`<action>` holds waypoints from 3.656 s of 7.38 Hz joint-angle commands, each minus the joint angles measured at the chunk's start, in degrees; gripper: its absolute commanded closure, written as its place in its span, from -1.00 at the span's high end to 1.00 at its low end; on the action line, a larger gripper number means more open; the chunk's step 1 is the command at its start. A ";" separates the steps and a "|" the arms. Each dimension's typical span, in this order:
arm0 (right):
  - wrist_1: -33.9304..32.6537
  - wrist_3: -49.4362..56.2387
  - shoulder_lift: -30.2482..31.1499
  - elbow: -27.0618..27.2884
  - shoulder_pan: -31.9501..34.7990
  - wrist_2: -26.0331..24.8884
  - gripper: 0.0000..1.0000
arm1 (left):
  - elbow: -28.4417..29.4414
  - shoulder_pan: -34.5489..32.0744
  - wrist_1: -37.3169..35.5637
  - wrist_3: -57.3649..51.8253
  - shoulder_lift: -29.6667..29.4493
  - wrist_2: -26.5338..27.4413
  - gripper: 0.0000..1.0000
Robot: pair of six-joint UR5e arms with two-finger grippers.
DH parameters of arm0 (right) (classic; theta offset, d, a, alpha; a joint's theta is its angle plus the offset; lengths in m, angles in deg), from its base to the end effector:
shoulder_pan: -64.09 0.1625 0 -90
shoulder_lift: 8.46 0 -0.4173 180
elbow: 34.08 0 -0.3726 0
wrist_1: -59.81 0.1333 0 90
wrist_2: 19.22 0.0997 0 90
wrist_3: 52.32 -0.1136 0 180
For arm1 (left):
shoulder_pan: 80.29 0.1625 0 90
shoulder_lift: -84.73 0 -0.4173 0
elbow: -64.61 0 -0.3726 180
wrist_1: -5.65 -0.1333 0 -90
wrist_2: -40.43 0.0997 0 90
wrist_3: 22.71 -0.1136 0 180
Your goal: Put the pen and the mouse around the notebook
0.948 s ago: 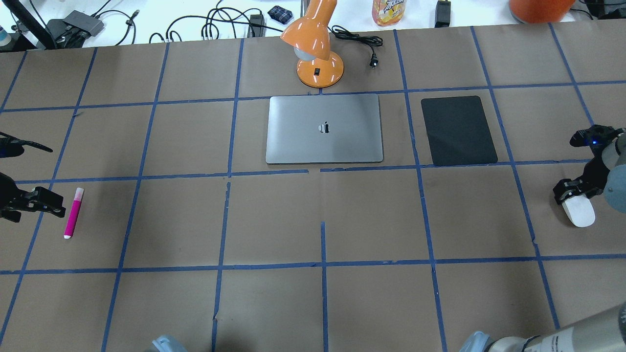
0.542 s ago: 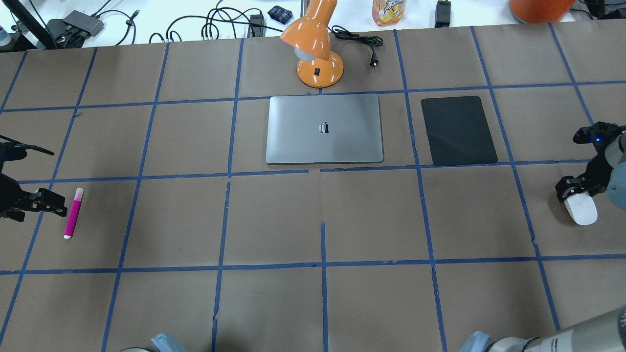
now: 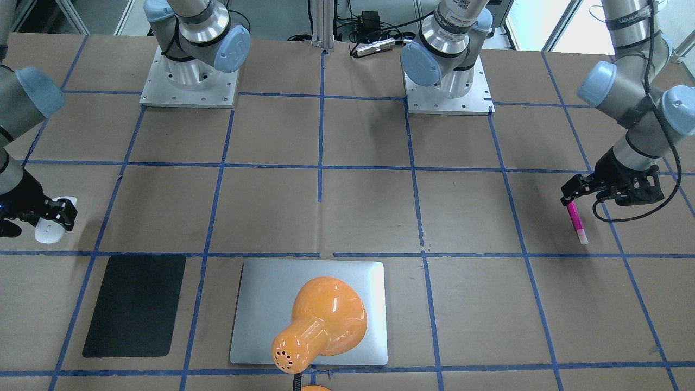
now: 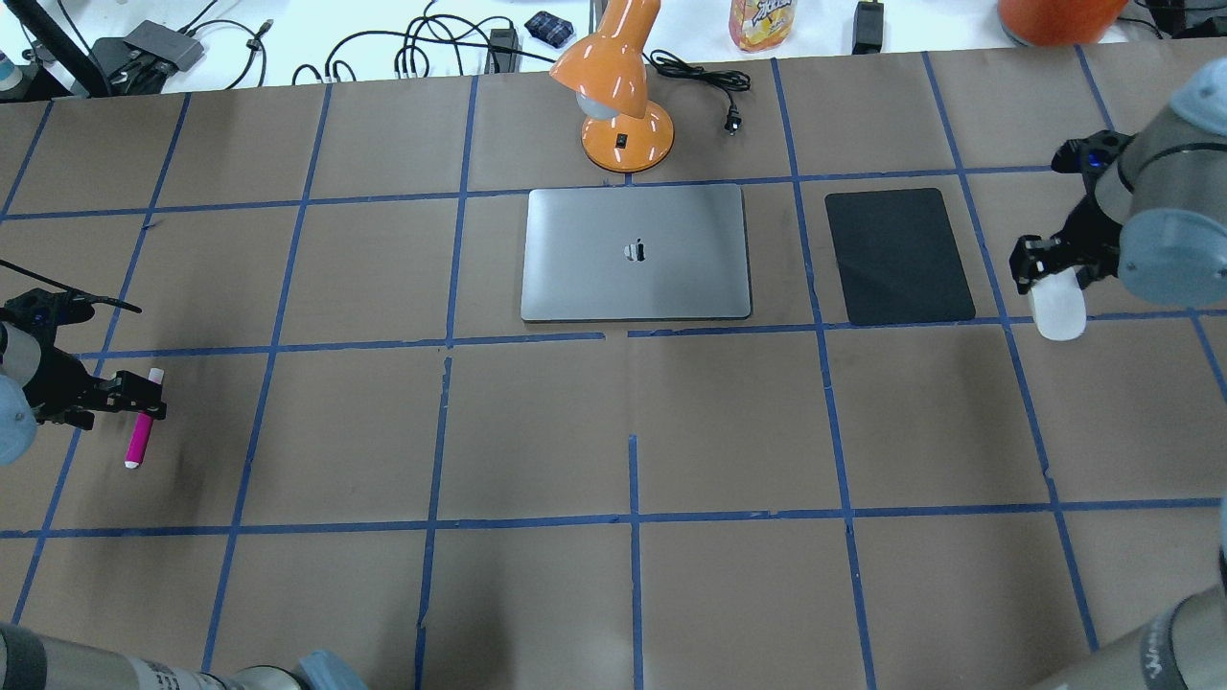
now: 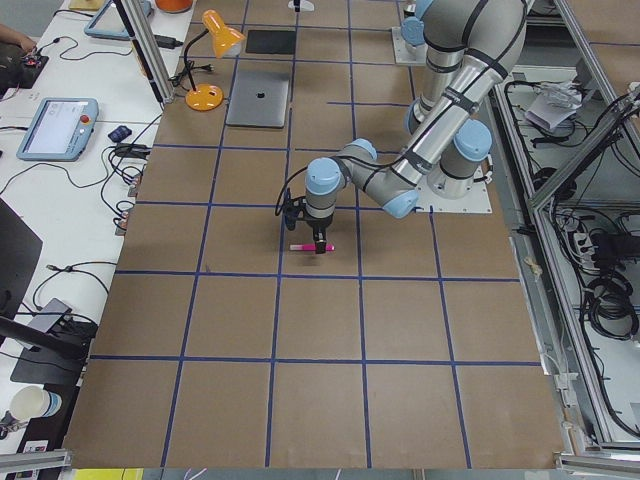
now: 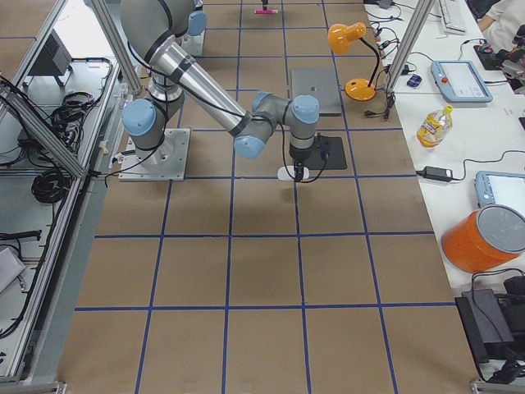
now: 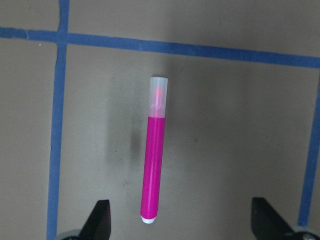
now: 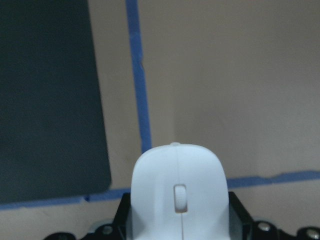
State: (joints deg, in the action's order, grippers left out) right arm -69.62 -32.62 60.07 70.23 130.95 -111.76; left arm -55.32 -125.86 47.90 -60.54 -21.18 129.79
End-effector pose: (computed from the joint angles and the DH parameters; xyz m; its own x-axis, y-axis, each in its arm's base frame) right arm -0.1028 -0.5670 0.2261 -0.9960 0.0627 0.0631 0.0599 0.9972 -0.0450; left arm 0.2381 -0.4351 0.1863 -0.9933 -0.1149 -0.0116 -0.1145 0.9929 -0.0332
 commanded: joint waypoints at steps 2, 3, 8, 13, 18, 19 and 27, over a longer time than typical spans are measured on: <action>1.73 -7.82 -9.73 -11.49 11.42 0.07 -0.04 | -0.04 -0.04 -1.92 -0.31 -2.46 0.29 0.50; 1.56 -9.13 -9.91 -11.58 11.79 0.33 -0.03 | -0.04 0.05 -1.91 -0.39 -2.38 0.47 0.39; 0.41 -9.32 -12.64 -11.50 11.79 1.13 0.90 | -0.04 0.05 -1.74 -0.31 -2.81 0.56 -0.09; 14.13 -12.64 -0.74 -13.85 13.10 0.95 1.00 | -0.04 0.05 -1.47 -0.22 -2.82 2.23 -1.00; 40.56 -19.78 19.16 -19.40 22.49 -0.46 1.00 | 1.97 -1.88 1.33 10.63 1.14 2.23 -1.00; 40.49 -20.04 19.53 -19.67 22.86 0.33 1.00 | 2.94 -5.02 1.51 19.12 2.10 2.23 -1.00; 35.92 -26.46 19.88 -18.88 22.96 2.09 1.00 | 2.16 -46.92 2.49 99.34 4.22 1.61 -1.00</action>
State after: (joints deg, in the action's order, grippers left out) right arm -33.65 -59.07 79.94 51.35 153.91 -109.59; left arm -53.37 -165.96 50.88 24.82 -16.01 131.37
